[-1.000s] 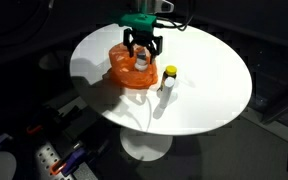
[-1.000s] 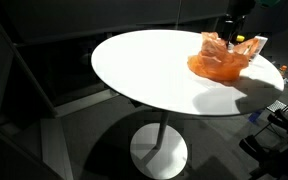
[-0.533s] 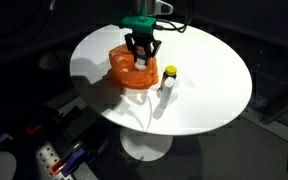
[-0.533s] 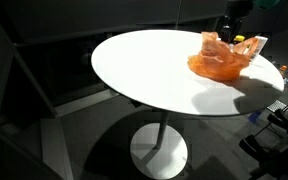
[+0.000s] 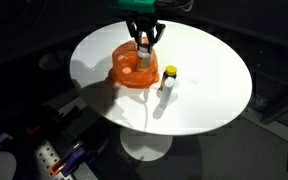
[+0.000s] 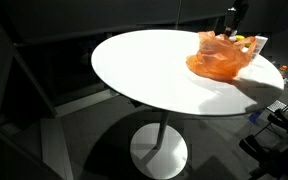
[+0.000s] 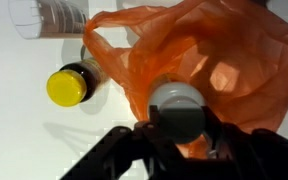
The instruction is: Remove the white and orange bottle from the plastic bag and put it on the left side of the table
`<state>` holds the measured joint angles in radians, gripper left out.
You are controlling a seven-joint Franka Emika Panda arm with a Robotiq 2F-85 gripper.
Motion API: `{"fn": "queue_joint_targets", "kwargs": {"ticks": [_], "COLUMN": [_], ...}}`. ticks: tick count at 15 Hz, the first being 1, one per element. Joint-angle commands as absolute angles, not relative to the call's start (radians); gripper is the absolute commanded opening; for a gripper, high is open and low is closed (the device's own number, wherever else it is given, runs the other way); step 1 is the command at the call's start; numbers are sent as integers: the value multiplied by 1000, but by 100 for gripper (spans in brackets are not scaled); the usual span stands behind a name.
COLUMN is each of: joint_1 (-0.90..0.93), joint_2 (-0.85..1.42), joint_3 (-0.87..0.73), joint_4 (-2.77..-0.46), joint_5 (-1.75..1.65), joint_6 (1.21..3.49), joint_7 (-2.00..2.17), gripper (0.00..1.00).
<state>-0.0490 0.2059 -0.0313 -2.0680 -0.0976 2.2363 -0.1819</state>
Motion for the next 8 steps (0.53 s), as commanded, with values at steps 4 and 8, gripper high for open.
{"fn": "queue_joint_targets", "kwargs": {"ticks": [4,8], "joint_1": [-57,-35], "joint_2": [115,77], "joint_3": [-44,-27], "joint_4": [-2028,-2020], "joint_5": [-90,-91], "joint_6": [2154,2128], "joint_7": [-159,-156], "gripper": [19,19]}}
